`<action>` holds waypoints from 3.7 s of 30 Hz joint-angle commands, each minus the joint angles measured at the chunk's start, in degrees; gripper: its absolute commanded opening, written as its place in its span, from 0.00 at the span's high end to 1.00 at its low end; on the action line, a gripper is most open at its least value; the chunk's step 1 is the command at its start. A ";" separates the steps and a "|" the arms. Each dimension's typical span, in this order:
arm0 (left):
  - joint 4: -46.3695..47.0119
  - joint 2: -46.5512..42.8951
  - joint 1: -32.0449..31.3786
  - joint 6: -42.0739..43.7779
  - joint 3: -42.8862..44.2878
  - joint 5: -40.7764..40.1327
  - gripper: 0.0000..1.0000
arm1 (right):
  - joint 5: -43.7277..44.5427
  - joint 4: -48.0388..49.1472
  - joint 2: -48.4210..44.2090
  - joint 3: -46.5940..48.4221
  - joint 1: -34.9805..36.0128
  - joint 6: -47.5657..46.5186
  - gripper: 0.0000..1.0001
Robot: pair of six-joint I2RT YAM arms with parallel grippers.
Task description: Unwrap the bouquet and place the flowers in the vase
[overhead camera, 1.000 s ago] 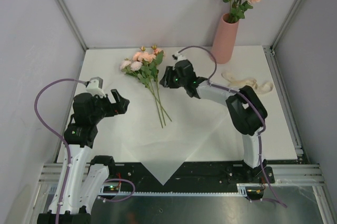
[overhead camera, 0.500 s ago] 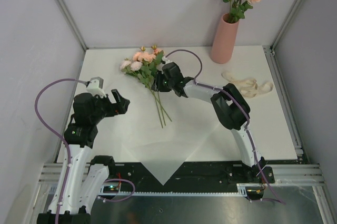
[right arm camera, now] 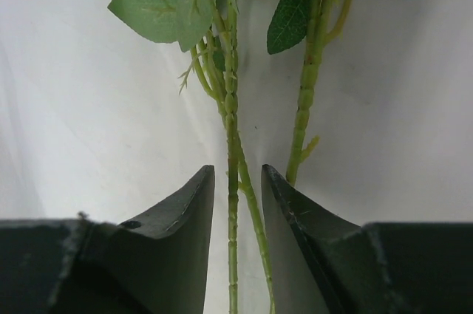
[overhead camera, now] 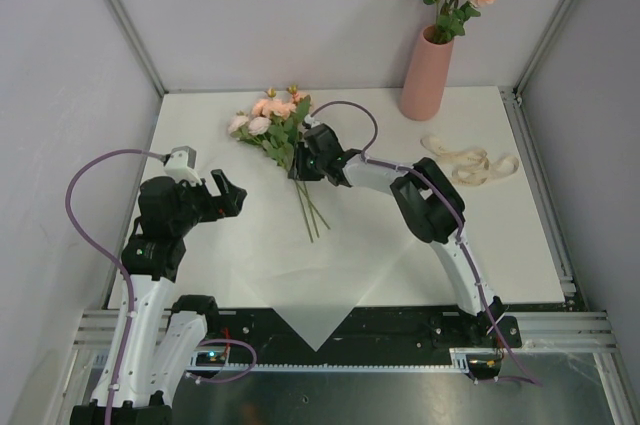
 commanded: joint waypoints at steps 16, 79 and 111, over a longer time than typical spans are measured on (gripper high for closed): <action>2.03 -0.43 -0.33 0.27 -0.48 0.77 0.00 | 0.98 14.02 -7.86 -7.55 0.85 -1.30 1.00; 23.71 14.41 -0.92 -22.86 -5.28 8.89 0.03 | -17.83 21.96 -23.08 -22.84 -3.08 17.70 1.00; 55.95 58.55 -10.55 -34.49 -0.89 6.38 0.36 | -18.51 28.51 -28.81 -28.12 -3.86 21.64 1.00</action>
